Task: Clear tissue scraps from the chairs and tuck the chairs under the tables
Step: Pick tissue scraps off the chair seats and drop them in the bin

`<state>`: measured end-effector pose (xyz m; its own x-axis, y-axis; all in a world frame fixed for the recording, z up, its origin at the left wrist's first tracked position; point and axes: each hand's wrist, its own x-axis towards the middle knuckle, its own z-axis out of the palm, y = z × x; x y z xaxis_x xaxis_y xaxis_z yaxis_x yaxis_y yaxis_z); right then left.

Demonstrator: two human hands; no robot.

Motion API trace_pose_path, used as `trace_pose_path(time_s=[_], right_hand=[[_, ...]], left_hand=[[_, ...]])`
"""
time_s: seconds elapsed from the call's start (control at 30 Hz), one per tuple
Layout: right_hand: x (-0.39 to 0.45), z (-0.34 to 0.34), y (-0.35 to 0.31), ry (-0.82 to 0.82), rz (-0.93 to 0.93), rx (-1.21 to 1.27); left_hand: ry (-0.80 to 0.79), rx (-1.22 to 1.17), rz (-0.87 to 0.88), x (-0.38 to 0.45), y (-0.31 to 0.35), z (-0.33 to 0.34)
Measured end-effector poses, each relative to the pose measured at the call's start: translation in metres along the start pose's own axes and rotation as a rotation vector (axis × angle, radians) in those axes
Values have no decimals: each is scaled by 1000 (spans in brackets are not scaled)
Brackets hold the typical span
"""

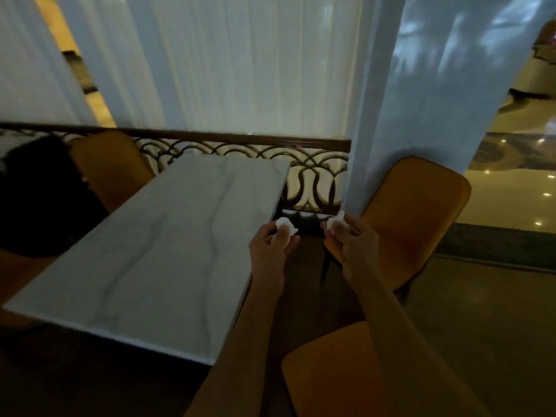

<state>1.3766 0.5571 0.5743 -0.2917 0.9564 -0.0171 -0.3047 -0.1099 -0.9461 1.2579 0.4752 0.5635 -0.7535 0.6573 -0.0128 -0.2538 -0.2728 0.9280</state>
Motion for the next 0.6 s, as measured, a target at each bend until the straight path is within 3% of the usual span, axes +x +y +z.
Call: trace_pose_path(time_s=[0.33,0.6], right_hand=[[-55,111,71,-352,247,125],[-127,216,105,-567,356,78]], left_hand=[[482,6,67,-39,35,-130],[753,-23,109,-60,83,-249]])
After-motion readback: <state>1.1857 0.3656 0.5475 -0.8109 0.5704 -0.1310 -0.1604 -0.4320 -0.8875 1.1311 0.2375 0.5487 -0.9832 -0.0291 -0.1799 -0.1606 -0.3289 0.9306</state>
